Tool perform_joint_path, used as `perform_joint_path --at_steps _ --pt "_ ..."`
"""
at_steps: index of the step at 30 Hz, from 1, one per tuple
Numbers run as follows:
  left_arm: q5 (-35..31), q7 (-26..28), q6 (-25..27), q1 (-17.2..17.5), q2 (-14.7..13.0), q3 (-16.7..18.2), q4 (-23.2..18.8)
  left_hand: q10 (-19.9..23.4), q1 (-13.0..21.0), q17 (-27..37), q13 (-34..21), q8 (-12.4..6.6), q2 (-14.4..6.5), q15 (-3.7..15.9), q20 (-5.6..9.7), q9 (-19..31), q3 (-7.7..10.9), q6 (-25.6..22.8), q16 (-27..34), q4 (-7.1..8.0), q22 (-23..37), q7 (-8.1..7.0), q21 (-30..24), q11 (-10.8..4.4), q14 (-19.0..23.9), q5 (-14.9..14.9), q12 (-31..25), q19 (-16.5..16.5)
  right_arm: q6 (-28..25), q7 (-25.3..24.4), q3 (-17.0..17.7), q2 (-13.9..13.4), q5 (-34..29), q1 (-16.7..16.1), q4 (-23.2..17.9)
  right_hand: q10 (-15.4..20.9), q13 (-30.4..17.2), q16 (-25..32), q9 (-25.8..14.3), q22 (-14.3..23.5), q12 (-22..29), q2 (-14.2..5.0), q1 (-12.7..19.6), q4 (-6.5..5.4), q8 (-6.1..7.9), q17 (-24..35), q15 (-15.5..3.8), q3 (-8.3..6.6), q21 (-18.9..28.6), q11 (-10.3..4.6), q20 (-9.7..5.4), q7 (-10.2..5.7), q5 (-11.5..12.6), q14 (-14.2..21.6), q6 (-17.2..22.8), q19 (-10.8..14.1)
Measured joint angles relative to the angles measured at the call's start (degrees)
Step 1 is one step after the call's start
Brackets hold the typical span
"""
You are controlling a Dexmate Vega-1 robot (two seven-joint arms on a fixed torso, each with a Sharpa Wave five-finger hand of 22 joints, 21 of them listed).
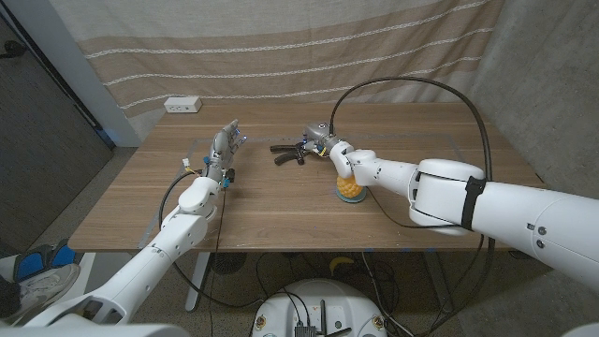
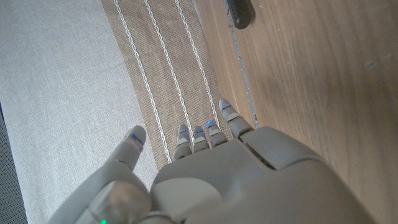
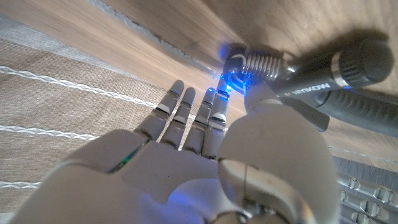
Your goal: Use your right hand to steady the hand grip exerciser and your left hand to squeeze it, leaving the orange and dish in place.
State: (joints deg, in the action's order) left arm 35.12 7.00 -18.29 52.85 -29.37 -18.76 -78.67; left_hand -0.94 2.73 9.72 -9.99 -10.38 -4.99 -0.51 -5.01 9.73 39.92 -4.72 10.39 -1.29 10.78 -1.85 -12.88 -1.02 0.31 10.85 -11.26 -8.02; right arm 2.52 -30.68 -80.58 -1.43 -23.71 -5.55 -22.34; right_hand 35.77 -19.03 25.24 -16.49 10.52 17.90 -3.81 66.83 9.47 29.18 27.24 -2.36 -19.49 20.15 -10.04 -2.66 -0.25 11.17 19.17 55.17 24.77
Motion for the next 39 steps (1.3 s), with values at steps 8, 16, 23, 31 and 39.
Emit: perform_joint_path --at_steps 8,16,23,31,39 --pt "-0.1 -0.1 -0.1 0.2 -0.2 0.0 -0.5 0.0 0.0 0.0 0.0 0.00 0.0 0.00 0.00 0.0 0.00 0.0 0.0 0.00 0.0 0.00 0.0 0.00 0.0 0.0 0.0 0.0 2.7 -7.9 1.6 -0.8 -0.9 -1.0 -0.1 0.5 -0.3 0.7 0.0 0.1 0.0 -0.87 -0.3 -0.47 0.13 0.5 0.00 0.63 0.2 -0.50 0.21 -1.34 -0.5 0.0 -0.3 0.6" --pt "-0.2 -0.2 -0.2 0.3 -0.2 0.0 -0.7 0.0 0.0 0.0 0.0 0.00 0.0 0.00 0.00 0.0 0.00 0.0 0.0 0.00 0.0 0.00 0.0 0.00 0.0 0.0 0.0 0.0 3.9 -12.7 2.6 -1.5 -1.8 -1.6 -0.4 0.6 -0.8 0.7 0.0 0.3 0.0 -1.60 -1.0 -1.00 0.44 0.8 0.00 1.16 0.2 -0.64 0.21 -1.86 -0.8 0.0 -0.8 0.6" --pt "-0.3 -0.3 -0.5 0.5 -0.2 0.0 -0.9 0.0 0.0 0.0 0.0 0.00 0.0 0.00 0.00 0.0 0.07 0.0 0.0 -0.41 0.0 0.00 0.0 0.00 0.0 0.0 0.0 0.0 4.5 -16.0 3.5 -2.0 -2.6 -2.3 -0.8 0.8 -1.1 0.6 0.0 0.3 0.0 -1.75 -1.2 -1.41 0.44 0.6 0.00 1.57 0.2 -0.81 0.21 -2.16 -0.5 0.0 -1.1 0.6" --pt "-0.5 -0.1 -0.7 1.0 -0.4 0.0 -1.6 0.0 0.0 0.0 0.0 0.00 0.0 0.00 0.05 0.0 -0.02 0.0 0.0 -0.49 0.0 0.00 0.0 0.00 0.0 -0.2 0.0 -0.1 5.2 -19.3 4.0 -2.6 -3.3 -2.7 -1.1 0.8 -1.3 0.2 0.0 0.3 -0.4 -1.75 -1.2 -1.64 0.70 0.6 0.00 1.81 0.2 -0.82 0.21 -2.55 -0.1 0.0 -1.6 0.6" --pt "-1.8 1.6 0.7 1.8 -2.0 0.0 -4.5 -1.1 3.5 0.0 -0.3 0.00 0.7 0.10 0.64 0.0 0.89 1.7 -0.2 -6.82 -0.4 -0.80 0.8 -1.04 -0.4 -0.5 0.5 0.0 5.5 -22.3 4.2 -3.3 -4.8 -2.8 -1.8 0.6 -1.9 0.0 0.0 0.3 -0.4 -2.58 -2.0 -1.66 0.71 0.6 0.00 2.27 0.7 -1.05 0.21 -2.64 -0.1 0.0 -1.7 0.6"
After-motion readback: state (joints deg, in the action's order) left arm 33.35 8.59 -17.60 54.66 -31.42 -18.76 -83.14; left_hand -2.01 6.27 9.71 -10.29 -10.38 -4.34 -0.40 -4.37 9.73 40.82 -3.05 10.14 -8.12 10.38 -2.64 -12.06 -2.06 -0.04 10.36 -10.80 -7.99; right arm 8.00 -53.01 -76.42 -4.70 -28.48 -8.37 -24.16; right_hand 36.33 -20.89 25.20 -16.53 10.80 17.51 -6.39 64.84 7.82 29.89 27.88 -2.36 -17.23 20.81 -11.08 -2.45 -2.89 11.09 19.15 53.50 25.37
